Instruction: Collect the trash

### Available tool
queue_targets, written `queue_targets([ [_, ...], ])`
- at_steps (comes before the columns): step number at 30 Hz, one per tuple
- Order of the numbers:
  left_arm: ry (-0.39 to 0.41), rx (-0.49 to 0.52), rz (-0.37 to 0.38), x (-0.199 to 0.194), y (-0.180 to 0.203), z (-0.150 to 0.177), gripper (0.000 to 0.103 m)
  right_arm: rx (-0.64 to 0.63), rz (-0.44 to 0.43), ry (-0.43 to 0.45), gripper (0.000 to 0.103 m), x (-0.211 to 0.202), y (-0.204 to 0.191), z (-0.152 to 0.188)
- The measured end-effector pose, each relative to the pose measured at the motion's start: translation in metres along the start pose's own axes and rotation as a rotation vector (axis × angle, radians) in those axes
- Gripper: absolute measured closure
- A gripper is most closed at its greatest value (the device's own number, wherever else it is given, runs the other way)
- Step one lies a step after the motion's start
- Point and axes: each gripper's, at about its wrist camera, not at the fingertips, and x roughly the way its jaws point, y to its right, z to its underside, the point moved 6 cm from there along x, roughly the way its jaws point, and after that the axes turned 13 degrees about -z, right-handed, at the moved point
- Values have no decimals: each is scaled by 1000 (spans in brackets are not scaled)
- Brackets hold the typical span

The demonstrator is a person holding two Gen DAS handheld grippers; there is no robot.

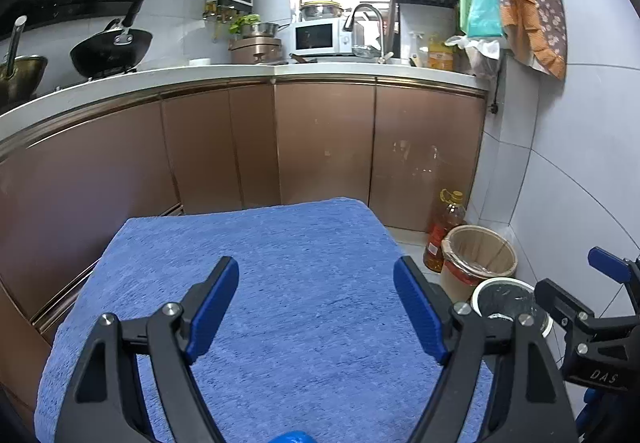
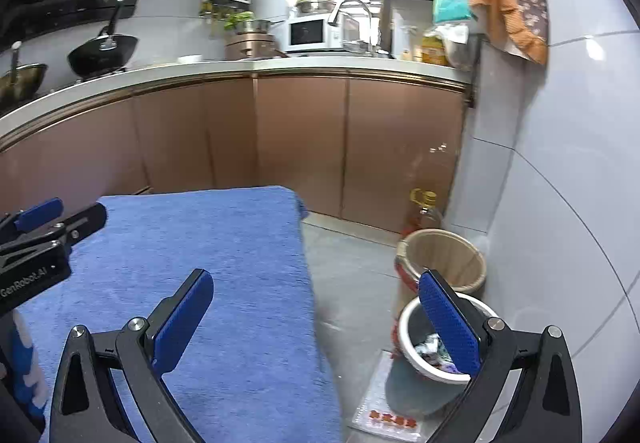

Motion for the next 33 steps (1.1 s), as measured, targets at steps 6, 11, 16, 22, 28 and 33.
queue_targets([
  [6, 19, 11, -16, 5, 14, 0, 24, 31, 73, 25, 0, -10, 23, 6],
  [11, 14, 12, -16, 13, 18, 0, 24, 45, 103, 30, 0, -13, 33, 7],
  [16, 9, 15, -6, 18, 21, 1, 24, 49, 107, 18, 0, -9, 34, 9],
  [22, 23, 16, 2, 15, 23, -2, 24, 47, 99, 19, 0, -7, 34, 9],
  [28, 34, 29, 9, 11, 26, -4, 24, 51, 95, 23, 0, -8, 38, 10],
  [33, 34, 44, 20, 9, 32, -2, 24, 57, 96, 22, 0, -8, 39, 11],
])
